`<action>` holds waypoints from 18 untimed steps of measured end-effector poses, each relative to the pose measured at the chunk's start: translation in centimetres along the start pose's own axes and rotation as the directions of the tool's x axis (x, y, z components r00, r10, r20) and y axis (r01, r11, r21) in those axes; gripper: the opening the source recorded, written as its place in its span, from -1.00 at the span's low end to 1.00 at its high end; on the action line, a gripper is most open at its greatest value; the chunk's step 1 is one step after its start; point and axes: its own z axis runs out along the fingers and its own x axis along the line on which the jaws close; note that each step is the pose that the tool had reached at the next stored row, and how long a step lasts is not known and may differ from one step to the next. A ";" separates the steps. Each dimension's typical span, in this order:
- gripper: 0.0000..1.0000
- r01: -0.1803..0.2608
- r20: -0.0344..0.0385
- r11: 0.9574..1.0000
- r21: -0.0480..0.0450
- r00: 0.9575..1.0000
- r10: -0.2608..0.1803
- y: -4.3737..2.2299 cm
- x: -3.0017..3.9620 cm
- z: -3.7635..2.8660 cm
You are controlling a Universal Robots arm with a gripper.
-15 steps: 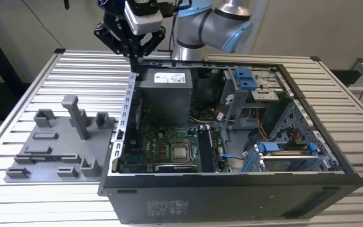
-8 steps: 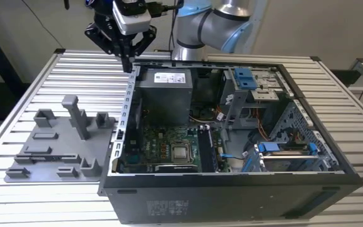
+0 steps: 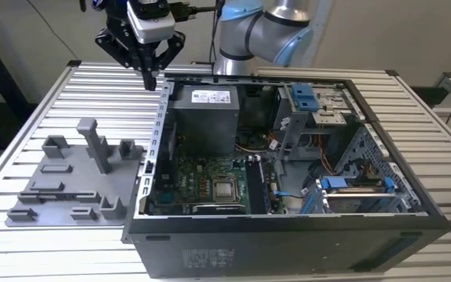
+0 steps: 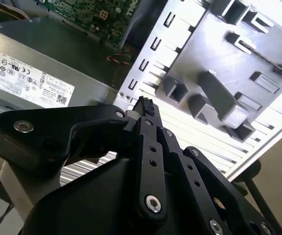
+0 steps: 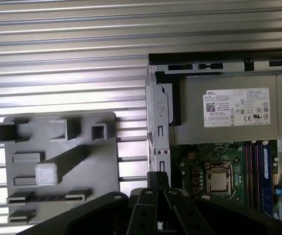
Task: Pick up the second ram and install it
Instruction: 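Reach for the second ram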
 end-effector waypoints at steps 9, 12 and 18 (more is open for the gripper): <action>-0.79 0.000 0.000 1.000 0.000 1.000 0.000 -0.07 0.95 0.03; -0.79 0.000 0.000 1.000 0.000 1.000 0.000 -0.10 1.31 0.03; -0.79 0.000 -0.001 1.000 0.000 1.000 0.000 -0.13 1.74 0.10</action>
